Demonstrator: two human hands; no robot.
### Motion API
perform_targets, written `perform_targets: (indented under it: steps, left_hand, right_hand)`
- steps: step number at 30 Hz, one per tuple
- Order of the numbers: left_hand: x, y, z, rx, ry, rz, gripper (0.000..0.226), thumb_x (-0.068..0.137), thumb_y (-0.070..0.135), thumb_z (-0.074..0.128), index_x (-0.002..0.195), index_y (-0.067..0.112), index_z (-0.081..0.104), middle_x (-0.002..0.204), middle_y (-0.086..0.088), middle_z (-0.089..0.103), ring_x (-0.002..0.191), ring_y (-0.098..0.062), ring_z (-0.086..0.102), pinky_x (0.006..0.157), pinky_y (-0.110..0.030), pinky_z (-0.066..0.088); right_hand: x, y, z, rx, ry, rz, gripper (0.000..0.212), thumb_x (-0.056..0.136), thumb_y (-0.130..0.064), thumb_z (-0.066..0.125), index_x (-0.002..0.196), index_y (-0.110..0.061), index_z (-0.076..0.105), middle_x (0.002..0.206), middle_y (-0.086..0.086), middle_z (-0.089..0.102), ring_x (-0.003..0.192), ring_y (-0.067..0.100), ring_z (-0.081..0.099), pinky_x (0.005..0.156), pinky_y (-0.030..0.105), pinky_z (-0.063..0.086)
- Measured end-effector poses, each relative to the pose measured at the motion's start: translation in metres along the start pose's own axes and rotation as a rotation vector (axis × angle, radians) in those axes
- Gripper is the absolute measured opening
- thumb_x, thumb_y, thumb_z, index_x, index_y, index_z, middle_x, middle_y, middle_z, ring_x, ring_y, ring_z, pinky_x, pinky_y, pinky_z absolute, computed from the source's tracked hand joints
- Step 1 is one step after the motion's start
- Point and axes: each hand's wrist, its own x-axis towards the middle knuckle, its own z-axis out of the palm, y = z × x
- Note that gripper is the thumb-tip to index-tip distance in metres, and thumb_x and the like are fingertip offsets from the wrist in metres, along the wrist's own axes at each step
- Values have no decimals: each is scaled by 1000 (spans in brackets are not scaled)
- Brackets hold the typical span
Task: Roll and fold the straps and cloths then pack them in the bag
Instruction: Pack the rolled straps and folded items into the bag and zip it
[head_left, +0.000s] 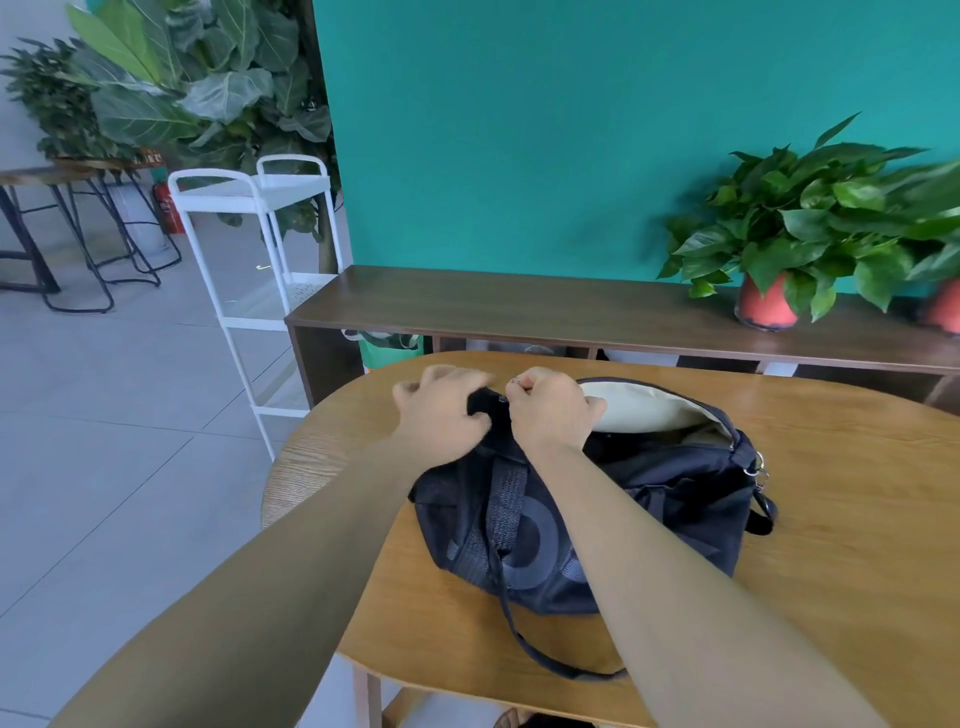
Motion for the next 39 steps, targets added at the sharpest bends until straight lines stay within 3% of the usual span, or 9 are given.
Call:
perform_targets:
  steps: [4,9,14,17,20,23,30,35,39]
  left_hand:
    - [9,3,15,294,6,46,38,89,17,43,120,35,55,109,10,60,120,-22,36,85,-42,19]
    - [14,-1,14,334,107,-48,25,89,19,44,101,30,64,88,7,62,104,-20,43,92,-41,18]
    - [11,-17,8,389,44,-195,25,88,15,40,92,30,60,86,7,57,92,-19,33,99,-40,25]
    - [13,-22,14,462,32,-207,22,82,14,41,86,27,59,74,9,51,92,-18,37,90,-38,26]
    - [13,-26,20,435,-9,-238,23,84,15,40,92,24,59,79,8,49,93,-18,37,80,-35,18]
    - [12,-24,22,487,-7,-241,20,86,19,43,93,27,61,87,9,54,99,-17,35,90,-37,22]
    - [5,-5,17,618,33,-235,15,87,18,46,74,26,49,70,8,45,91,-17,33,90,-39,24]
    - [7,6,19,546,20,-180,18,84,19,46,95,26,59,75,8,49,102,-19,39,94,-40,25]
    - [10,18,27,430,-47,-21,42,88,28,47,130,32,48,116,5,61,122,-21,37,100,-45,19]
  right_hand:
    - [-1,2,-4,-39,-26,-68,22,93,-26,46,92,-25,68,93,-5,66,96,19,51,78,35,20]
    - [0,18,-12,-77,-17,-65,18,96,-22,43,99,-19,60,95,0,64,102,20,45,76,35,18]
    - [5,52,-35,-60,59,3,16,94,-19,46,100,-18,60,89,-3,61,103,18,45,80,34,19]
    - [7,73,-50,-78,97,31,15,95,-20,45,98,-18,59,82,-3,53,104,20,43,78,35,19]
    - [10,95,-63,-90,131,64,15,96,-20,44,97,-17,59,80,-2,51,104,21,42,76,35,18]
    - [14,114,-74,-138,160,104,17,96,-23,45,96,-17,61,77,0,51,104,23,43,82,38,23]
    - [14,149,-97,-205,182,199,19,95,-21,44,90,-18,62,63,-5,43,96,22,38,81,39,23]
    - [18,158,-103,-267,115,200,21,94,-23,44,87,-20,63,67,-5,48,88,19,33,74,35,20]
    - [17,163,-107,-255,93,197,19,92,-22,45,97,-21,64,88,-1,62,102,24,44,77,36,22]
